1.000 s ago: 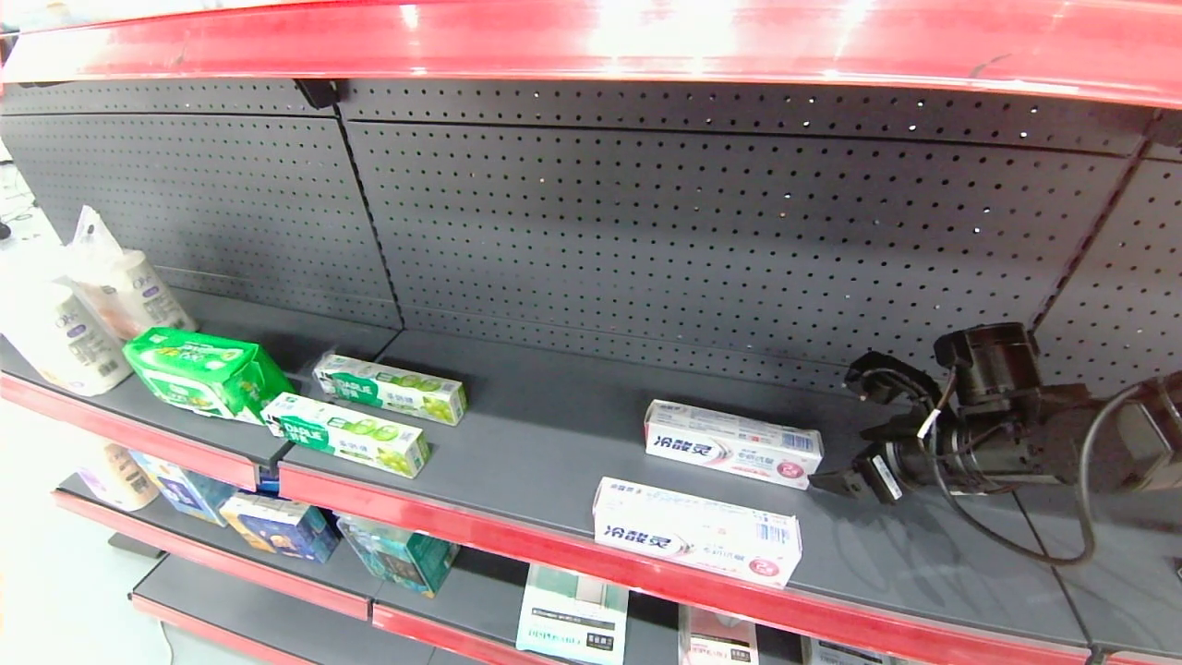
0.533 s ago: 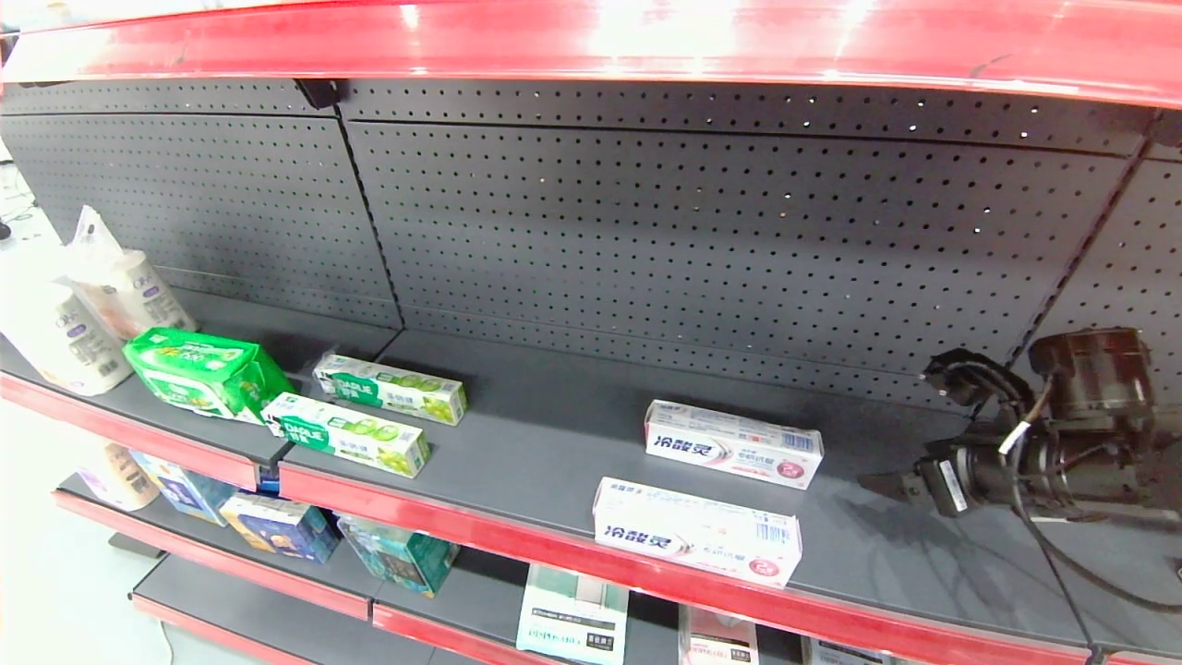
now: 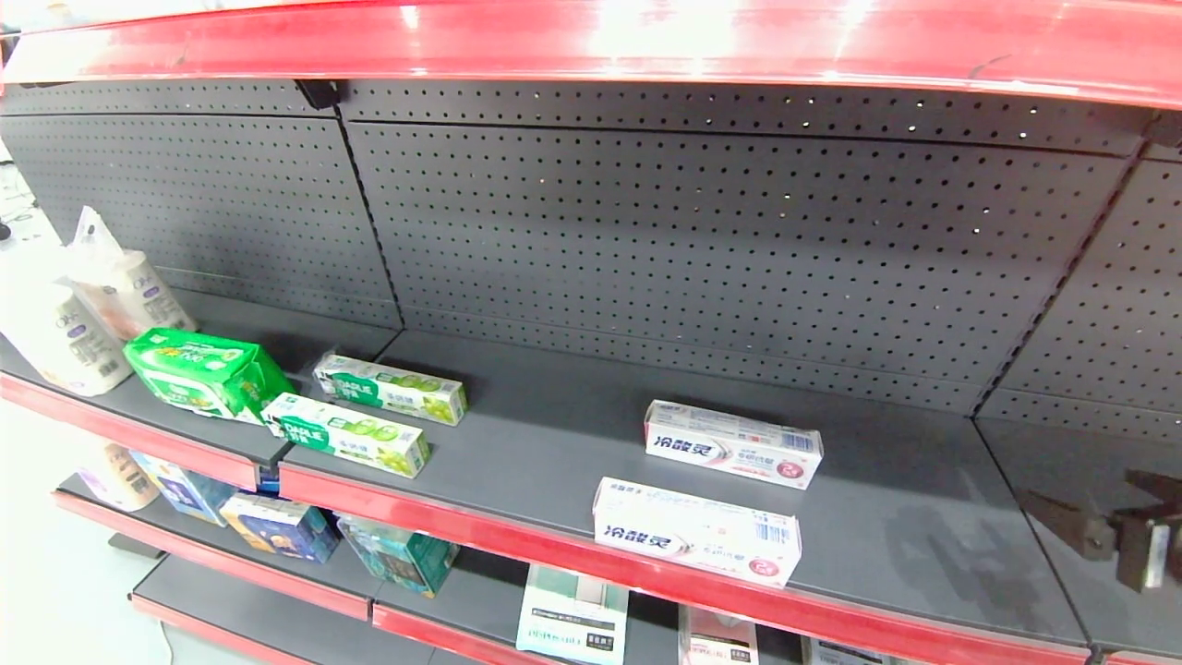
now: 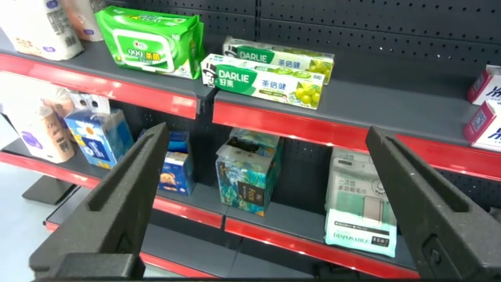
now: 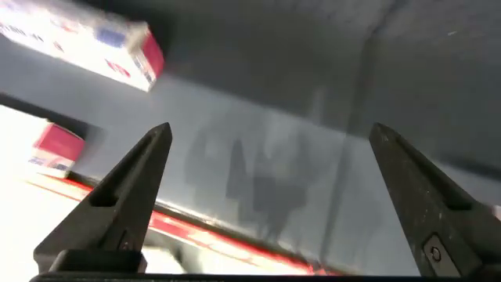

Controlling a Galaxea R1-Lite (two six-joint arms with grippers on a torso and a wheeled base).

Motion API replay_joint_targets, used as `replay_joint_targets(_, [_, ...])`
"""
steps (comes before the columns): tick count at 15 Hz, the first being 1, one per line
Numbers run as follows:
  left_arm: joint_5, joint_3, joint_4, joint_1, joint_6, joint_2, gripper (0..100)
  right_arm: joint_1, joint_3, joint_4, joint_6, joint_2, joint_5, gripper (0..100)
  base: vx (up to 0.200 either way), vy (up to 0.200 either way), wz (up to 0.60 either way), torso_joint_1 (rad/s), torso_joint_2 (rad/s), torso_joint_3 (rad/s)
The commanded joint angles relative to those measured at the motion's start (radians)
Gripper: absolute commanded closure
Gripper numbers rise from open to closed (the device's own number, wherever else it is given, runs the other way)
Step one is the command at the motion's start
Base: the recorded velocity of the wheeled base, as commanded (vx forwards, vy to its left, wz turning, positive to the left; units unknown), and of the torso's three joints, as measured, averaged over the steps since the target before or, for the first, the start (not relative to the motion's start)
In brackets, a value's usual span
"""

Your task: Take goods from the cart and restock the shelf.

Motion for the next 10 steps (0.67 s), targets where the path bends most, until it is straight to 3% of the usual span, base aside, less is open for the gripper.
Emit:
replay_joint_targets(1, [0.000, 0.000, -0.001, 0.000, 0.000, 0.000, 0, 0.025, 0.265, -0.009, 0.026, -0.574, -0.049, 0, 0.000, 0.000, 0.00, 0.000, 0.00, 0.000])
replay_joint_targets(5, [0.000, 0.000, -0.001, 0.000, 0.000, 0.000, 0, 0.049, 0.261, 0.203, 0.099, -0.845, -0.035, 0, 0.000, 0.000, 0.00, 0.000, 0.00, 0.000])
replay_joint_targets(7, [0.000, 0.000, -0.001, 0.000, 0.000, 0.000, 0, 0.076, 0.256, 0.381, 0.127, -0.993, -0.029, 0, 0.000, 0.000, 0.00, 0.000, 0.00, 0.000])
replay_joint_targets(10, [0.000, 0.000, -0.001, 0.000, 0.000, 0.000, 0, 0.112, 0.254, 0.384, 0.144, -0.980, -0.026, 0, 0.000, 0.000, 0.00, 0.000, 0.00, 0.000])
